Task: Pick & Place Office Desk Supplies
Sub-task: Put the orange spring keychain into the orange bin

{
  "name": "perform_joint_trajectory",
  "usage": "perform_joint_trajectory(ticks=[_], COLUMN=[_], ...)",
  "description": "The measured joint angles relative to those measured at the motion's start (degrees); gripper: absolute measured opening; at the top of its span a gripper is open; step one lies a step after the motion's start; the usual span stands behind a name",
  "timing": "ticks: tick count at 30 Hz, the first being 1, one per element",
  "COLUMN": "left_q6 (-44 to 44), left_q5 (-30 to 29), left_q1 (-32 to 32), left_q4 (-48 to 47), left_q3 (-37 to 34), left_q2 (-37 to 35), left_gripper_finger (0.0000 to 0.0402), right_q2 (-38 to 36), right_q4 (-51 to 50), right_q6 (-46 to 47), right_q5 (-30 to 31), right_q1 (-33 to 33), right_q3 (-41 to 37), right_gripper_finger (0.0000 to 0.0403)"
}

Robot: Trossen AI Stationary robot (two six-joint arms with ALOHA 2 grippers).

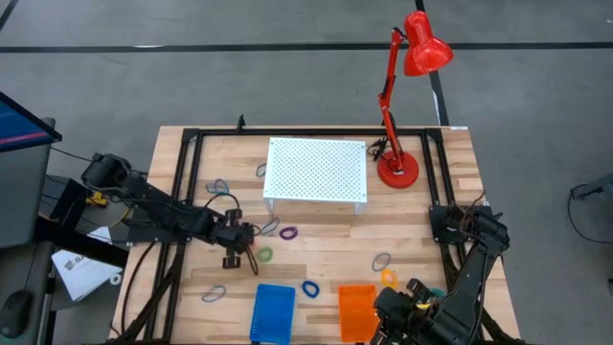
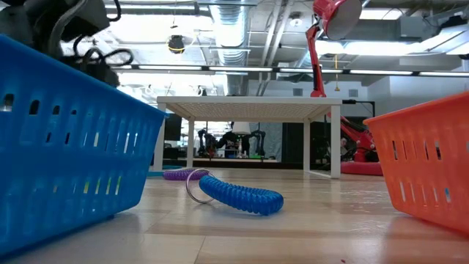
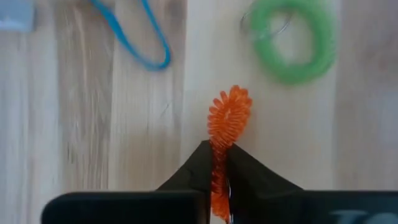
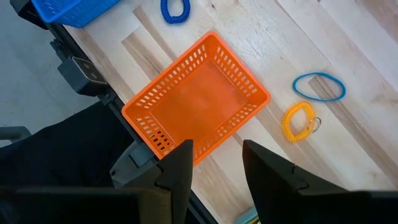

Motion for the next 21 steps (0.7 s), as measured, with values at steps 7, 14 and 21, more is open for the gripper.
perform_joint_trajectory(ticks=[7, 14, 21], left_q6=[2.2, 4.3, 9.9], left_q5=[0.7, 1.9, 5.3], left_q1=[-2.4, -6.1, -8.6], left_q4=[4.8, 9.3, 20.5], left_q3=[0.0, 0.0, 0.0], left_q2=[-4.9, -10.5, -13.8], left_gripper_finger=[0.001, 0.001, 0.001], right_q2=[0.0, 0.0, 0.0], right_q4=[0.0, 0.0, 0.0], right_q6=[0.0, 0.0, 0.0], right_q5=[0.0, 0.1, 0.1], right_q1=[0.0, 0.0, 0.0], right_q3=[0.0, 0.0, 0.0], right_gripper_finger=[0.0136, 0.0136, 0.0136])
